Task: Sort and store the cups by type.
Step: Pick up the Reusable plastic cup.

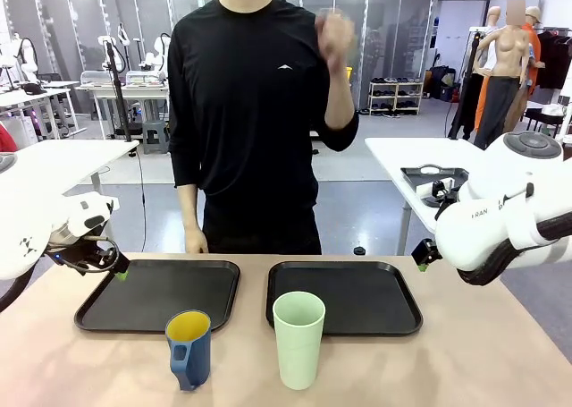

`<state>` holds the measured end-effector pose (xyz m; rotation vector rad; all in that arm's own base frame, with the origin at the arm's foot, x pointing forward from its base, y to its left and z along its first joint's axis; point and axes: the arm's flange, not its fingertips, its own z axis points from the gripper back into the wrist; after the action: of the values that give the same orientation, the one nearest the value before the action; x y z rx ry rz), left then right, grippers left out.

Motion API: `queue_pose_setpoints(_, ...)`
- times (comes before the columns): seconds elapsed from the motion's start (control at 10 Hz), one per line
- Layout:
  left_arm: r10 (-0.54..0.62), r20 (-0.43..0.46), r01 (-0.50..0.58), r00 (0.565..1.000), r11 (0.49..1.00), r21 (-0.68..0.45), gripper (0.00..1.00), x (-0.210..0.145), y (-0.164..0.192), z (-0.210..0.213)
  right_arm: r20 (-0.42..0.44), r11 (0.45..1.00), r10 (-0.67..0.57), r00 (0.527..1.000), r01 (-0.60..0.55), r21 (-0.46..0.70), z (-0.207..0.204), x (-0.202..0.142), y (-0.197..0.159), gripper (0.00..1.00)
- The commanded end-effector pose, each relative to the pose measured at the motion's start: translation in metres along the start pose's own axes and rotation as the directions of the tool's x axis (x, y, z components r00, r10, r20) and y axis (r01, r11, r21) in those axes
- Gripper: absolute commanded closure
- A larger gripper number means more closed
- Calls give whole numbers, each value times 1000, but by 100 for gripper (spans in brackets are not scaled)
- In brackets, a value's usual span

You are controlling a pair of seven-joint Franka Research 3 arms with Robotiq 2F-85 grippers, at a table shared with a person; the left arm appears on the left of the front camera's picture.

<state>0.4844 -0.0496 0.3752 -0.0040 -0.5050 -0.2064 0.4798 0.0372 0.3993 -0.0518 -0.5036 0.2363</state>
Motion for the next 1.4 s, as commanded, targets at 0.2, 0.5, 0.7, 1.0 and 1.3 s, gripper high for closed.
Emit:
queue_pose_setpoints(0.2, -1, 1, 1, 1000, 1000, 3, 0, 0, 2, 1, 0, 1000, 0, 1000, 0, 0, -1, 0, 0, 0)
queue_pose_setpoints(0.5, -1, 1, 1, 1000, 1000, 3, 0, 0, 2, 1, 0, 1000, 0, 1000, 0, 0, -1, 0, 0, 0)
queue_pose_setpoints(0.7, -1, 1, 1, 1000, 1000, 3, 0, 0, 2, 1, 0, 1000, 0, 1000, 0, 0, -1, 0, 0, 0)
queue_pose_setpoints(1.0, -1, 1, 1, 1000, 1000, 3, 0, 0, 2, 1, 0, 1000, 0, 1000, 0, 0, -1, 0, 0, 0)
queue_pose_setpoints(1.3, -1, 1, 1, 1000, 1000, 3, 0, 0, 2, 1, 0, 1000, 0, 1000, 0, 0, -1, 0, 0, 0)
